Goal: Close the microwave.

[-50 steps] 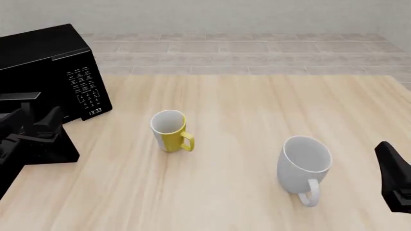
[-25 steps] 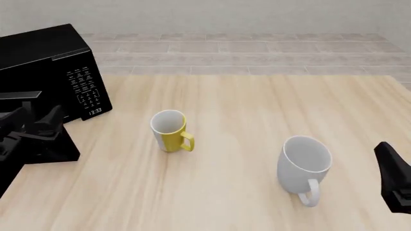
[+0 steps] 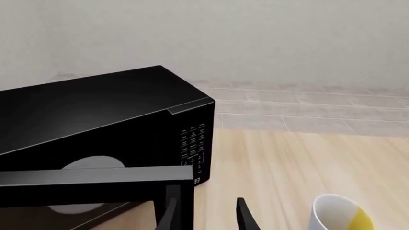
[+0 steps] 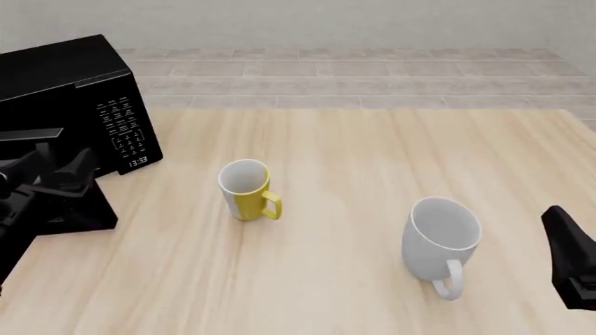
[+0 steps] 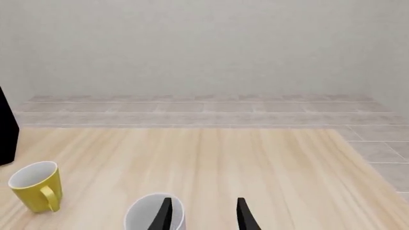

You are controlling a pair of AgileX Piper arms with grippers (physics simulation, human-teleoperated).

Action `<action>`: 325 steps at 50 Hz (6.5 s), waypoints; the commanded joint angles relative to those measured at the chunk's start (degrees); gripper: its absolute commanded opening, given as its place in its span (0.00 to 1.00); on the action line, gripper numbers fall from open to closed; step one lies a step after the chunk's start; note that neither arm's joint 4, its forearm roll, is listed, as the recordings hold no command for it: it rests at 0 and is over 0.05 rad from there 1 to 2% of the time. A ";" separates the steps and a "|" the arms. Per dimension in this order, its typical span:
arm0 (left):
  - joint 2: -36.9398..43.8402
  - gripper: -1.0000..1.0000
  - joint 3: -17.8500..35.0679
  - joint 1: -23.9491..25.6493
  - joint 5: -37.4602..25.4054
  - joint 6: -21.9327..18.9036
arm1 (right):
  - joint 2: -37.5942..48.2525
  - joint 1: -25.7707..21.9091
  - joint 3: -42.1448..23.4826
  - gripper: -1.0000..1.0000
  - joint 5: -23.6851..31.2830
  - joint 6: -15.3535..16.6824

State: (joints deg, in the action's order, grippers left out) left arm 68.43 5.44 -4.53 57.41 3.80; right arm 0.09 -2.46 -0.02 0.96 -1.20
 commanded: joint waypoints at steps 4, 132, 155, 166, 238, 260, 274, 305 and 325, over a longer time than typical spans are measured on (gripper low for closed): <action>6.00 1.00 -0.01 -1.33 -2.72 -0.75 | 0.01 -0.20 0.00 1.00 0.04 0.08; 15.87 1.00 10.48 -5.43 -6.56 -1.05 | -0.08 -1.32 0.01 1.00 -0.53 -0.12; 17.17 1.00 11.72 -6.12 -6.88 -1.11 | -0.06 -1.36 -0.03 1.00 -0.34 -0.34; 17.46 1.00 11.72 -6.63 -6.46 -1.60 | -0.05 -1.34 -0.04 1.00 -0.37 -0.41; 23.35 1.00 18.58 -9.44 -9.60 -2.21 | -0.04 -1.73 -0.02 1.00 0.03 -0.80; 24.51 1.00 19.87 -10.09 -9.95 -2.17 | -0.05 -1.95 -0.02 1.00 0.00 -1.06; 24.77 1.00 20.08 -10.14 -9.95 -2.14 | -0.08 -2.02 0.01 1.00 -0.45 -1.09; 27.65 1.00 22.29 -10.82 -10.23 -2.50 | -0.05 -1.99 -0.02 1.00 -0.02 -1.13; 27.21 1.00 23.15 -10.60 -11.33 -2.57 | -0.05 -2.09 -0.01 1.00 -0.02 -1.75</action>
State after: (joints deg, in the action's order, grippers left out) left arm 91.48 29.88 -10.09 54.13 3.54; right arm 0.03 -4.53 -0.04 0.94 -2.67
